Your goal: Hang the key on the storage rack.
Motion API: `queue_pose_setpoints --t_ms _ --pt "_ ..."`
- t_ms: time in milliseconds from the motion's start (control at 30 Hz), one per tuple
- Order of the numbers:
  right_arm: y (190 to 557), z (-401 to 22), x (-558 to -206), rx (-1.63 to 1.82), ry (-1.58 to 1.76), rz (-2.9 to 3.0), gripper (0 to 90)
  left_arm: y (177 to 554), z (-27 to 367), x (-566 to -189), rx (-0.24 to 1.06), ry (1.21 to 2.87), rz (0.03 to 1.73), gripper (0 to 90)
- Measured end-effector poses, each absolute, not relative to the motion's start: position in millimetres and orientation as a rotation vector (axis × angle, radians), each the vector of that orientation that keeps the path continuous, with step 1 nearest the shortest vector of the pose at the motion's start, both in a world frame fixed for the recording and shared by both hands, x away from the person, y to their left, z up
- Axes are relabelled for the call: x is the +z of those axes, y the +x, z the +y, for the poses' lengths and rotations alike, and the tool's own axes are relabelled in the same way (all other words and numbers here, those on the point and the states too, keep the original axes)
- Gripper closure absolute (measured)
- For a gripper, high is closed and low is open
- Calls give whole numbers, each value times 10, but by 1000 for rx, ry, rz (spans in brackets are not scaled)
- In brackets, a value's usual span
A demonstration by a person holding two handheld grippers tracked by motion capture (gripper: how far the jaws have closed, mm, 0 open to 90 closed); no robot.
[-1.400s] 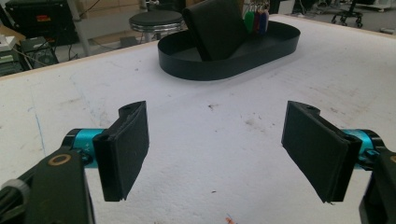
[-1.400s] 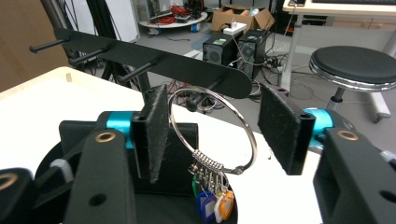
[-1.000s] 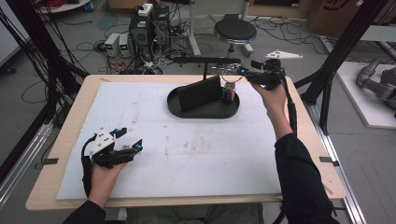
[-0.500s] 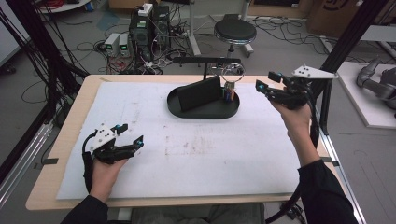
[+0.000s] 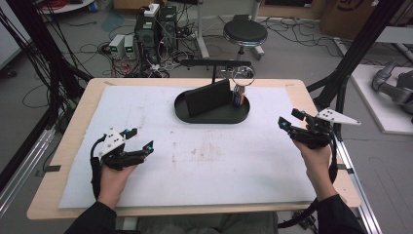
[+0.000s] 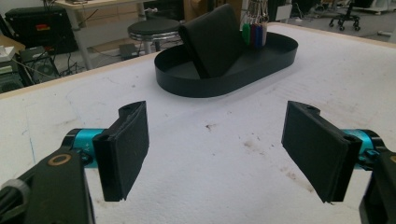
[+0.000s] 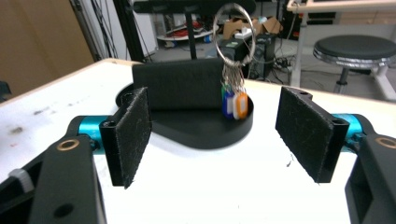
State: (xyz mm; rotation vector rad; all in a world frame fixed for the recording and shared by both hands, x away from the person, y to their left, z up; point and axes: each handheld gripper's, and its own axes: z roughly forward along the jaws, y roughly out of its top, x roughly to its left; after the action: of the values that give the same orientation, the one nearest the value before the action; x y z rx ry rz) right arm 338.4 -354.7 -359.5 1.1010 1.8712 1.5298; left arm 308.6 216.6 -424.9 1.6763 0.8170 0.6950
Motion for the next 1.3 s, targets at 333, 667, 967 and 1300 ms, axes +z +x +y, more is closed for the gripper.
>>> queue_pose_setpoints --t_ms 333,667,967,1300 --pt "3383 -3568 -3736 1472 1129 1877 276 3117 2152 -4253 696 1683 823 232" --pt "3398 -3612 -3845 1411 1146 1886 276 3132 2119 -4206 716 1694 805 232" --pt "3420 -3623 -3914 1369 1154 1915 276 3110 2102 -4157 744 1699 797 232" --pt "3447 -3619 -3929 1358 1153 1926 276 3101 2130 -4170 745 1705 804 233"
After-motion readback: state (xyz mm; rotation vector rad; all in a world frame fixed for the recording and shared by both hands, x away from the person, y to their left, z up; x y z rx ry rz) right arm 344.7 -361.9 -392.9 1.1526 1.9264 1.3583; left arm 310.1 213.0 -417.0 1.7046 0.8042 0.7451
